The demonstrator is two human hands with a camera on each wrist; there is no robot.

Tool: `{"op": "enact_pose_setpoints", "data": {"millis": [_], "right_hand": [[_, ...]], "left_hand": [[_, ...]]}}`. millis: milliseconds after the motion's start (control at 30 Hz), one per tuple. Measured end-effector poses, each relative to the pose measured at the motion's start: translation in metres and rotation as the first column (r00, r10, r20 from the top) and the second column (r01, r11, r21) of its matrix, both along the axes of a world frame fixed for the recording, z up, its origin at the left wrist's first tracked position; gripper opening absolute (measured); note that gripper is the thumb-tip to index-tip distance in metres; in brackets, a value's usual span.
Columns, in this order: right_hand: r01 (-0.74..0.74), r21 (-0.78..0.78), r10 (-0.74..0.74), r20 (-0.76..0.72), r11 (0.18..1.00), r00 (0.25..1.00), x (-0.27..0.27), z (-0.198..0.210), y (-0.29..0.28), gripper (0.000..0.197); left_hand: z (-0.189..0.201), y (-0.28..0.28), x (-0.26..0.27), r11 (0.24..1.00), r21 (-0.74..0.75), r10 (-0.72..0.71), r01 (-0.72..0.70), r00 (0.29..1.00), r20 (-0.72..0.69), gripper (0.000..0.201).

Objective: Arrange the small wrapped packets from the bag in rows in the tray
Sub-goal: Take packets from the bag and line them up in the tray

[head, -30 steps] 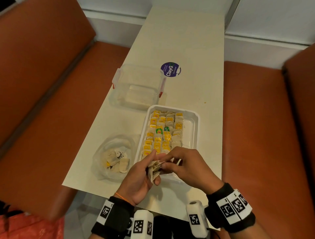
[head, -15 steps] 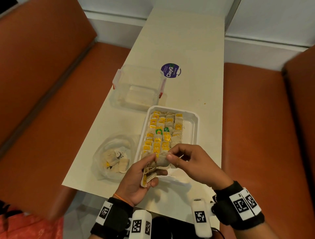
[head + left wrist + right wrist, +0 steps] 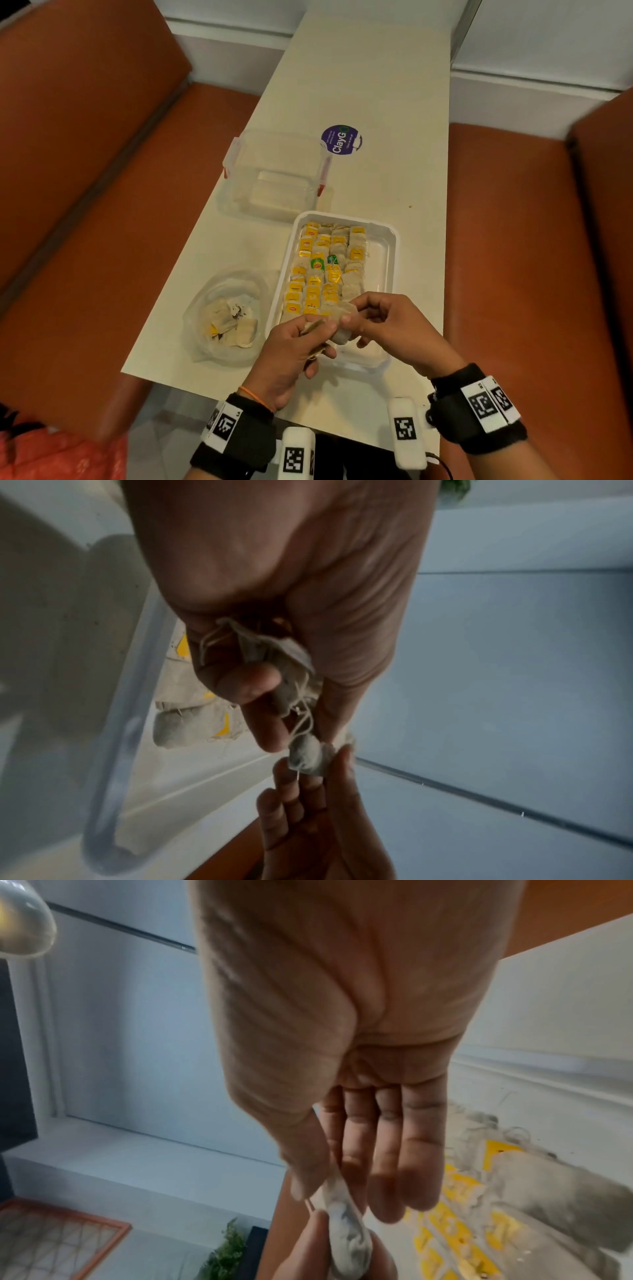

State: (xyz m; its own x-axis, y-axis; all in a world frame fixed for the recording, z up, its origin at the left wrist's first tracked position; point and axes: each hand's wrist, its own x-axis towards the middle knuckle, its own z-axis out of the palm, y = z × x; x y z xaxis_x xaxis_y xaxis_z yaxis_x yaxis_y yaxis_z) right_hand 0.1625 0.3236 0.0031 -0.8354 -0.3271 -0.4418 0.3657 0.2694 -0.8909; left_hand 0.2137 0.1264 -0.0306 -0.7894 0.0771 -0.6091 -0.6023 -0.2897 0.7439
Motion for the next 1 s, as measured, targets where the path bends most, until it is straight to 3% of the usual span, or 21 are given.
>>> {"op": "enact_pose_setpoints", "data": {"millis": [133, 233, 333, 433, 567, 800, 1000], "right_hand": [[0.030, 0.212, -0.026, -0.022, 0.977, 0.999, -0.005, -0.029, 0.006, 0.008], [-0.095, 0.474, 0.133, -0.047, 0.875, 0.990, -0.009, -0.050, 0.007, 0.009], [-0.192, 0.570, 0.241, -0.011, 0.799, 0.971, -0.012, -0.064, 0.000, 0.009], [-0.228, 0.622, 0.278, 0.018, 0.749, 0.960, -0.016, -0.074, -0.011, 0.019], [-0.187, 0.635, 0.220, 0.028, 0.749, 0.975, -0.019, -0.086, -0.020, 0.025], [-0.035, 0.603, 0.067, -0.031, 0.797, 0.997, -0.016, -0.091, -0.026, 0.016], [0.020, 0.670, 0.021, -0.053, 0.742, 0.998, -0.013, -0.092, -0.030, 0.006]], "left_hand": [[-0.010, -0.001, 0.001, 0.996, -0.076, 0.053, -0.046, 0.995, 0.083, 0.029], [-0.015, -0.009, 0.003, 0.992, -0.066, 0.120, -0.112, 0.983, 0.141, 0.031], [-0.018, -0.017, 0.006, 0.991, -0.053, 0.133, -0.127, 0.980, 0.145, 0.037], [-0.018, -0.022, 0.006, 0.991, -0.060, 0.125, -0.118, 0.983, 0.135, 0.038], [-0.016, -0.024, 0.006, 0.991, -0.051, 0.129, -0.123, 0.983, 0.134, 0.038], [-0.015, -0.020, 0.005, 0.991, -0.045, 0.132, -0.127, 0.982, 0.135, 0.036], [-0.013, -0.020, 0.005, 0.992, -0.061, 0.117, -0.110, 0.985, 0.124, 0.037]]}}
